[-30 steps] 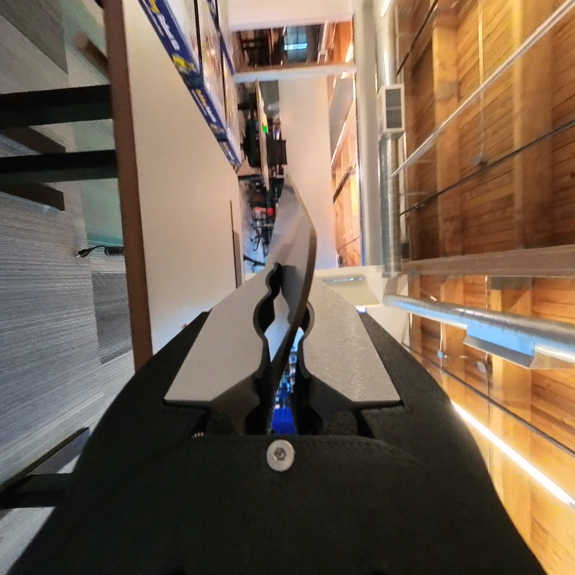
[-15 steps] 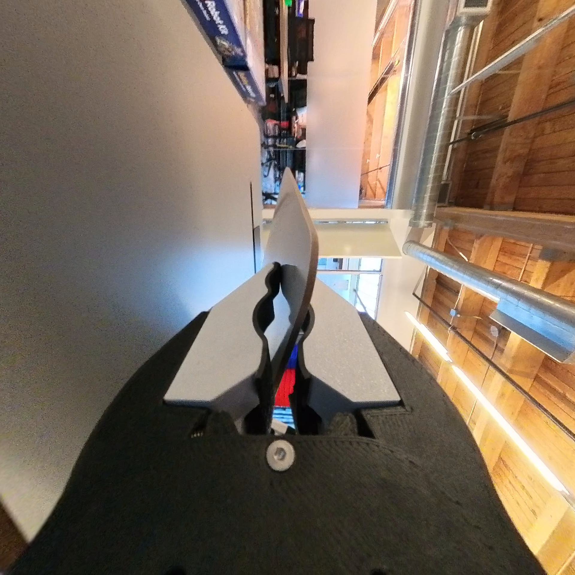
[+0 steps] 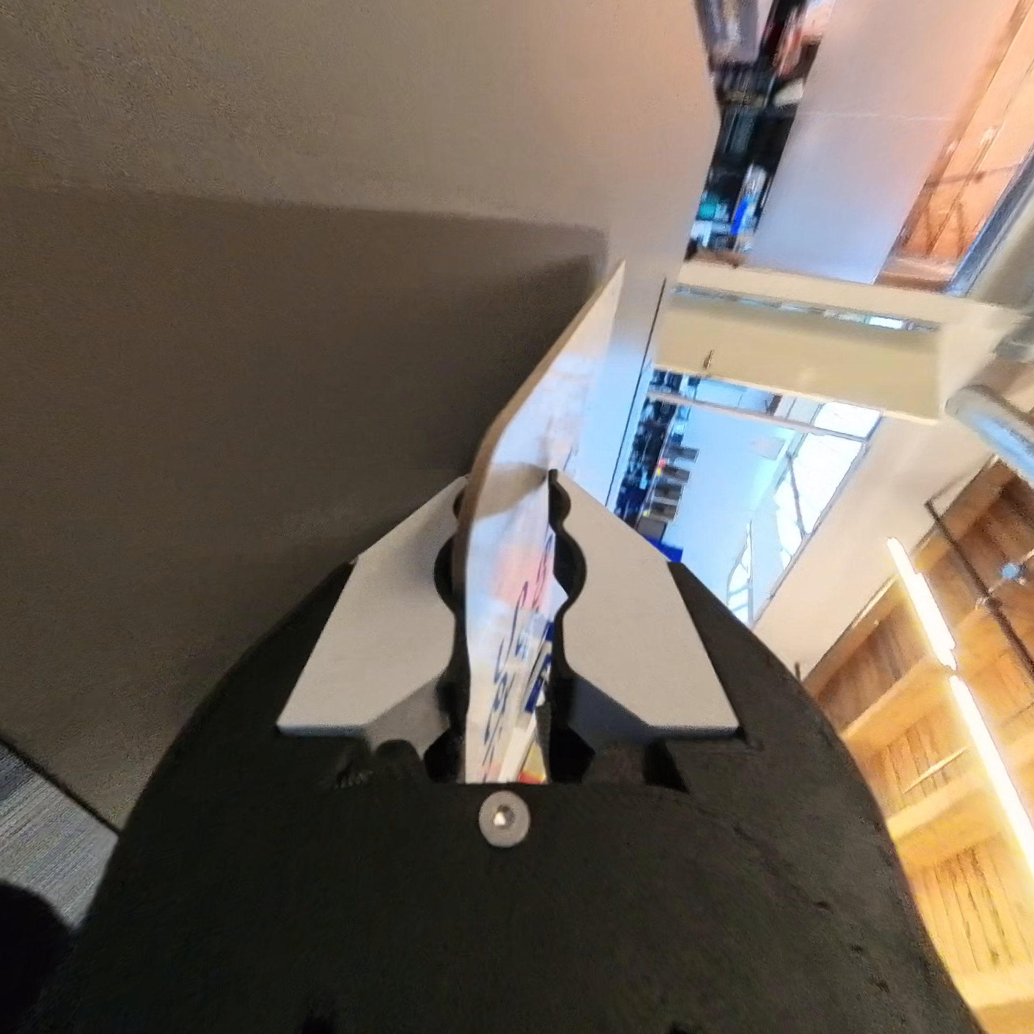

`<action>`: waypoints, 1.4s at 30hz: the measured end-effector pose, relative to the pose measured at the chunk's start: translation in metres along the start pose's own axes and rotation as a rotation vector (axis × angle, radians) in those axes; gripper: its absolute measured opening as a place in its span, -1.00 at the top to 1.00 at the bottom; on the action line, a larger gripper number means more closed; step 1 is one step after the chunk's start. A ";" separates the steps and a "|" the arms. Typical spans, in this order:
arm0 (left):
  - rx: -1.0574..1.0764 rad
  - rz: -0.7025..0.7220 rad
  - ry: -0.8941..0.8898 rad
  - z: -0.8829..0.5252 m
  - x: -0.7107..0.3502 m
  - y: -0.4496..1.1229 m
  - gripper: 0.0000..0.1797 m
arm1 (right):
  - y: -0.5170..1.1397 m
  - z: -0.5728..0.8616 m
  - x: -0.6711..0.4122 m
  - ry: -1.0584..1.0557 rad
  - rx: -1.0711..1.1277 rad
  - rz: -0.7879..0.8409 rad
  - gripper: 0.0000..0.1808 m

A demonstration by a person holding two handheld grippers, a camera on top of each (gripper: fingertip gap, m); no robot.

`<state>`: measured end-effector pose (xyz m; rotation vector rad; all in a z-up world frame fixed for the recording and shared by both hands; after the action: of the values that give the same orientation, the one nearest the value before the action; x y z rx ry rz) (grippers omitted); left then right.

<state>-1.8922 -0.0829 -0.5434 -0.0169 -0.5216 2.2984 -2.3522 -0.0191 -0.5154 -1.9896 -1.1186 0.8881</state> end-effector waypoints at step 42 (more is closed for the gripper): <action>-0.488 -0.073 0.153 -0.108 -0.053 -0.313 0.53 | -0.077 -0.088 0.149 -0.380 -0.055 0.412 1.00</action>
<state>-1.6222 0.1148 -0.5330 -0.4004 -0.9701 2.0281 -2.2544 0.1241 -0.4401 -2.1961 -0.9458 1.5136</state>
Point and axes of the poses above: each gripper's, where its closed fingertips meet, y out along the fingers, x out of its underside, z = x × y across the jaws, the point moved 9 cm from there along -y, back along the fingers, and after that the axes turned 6 degrees about -z, right-handed, at the moved point
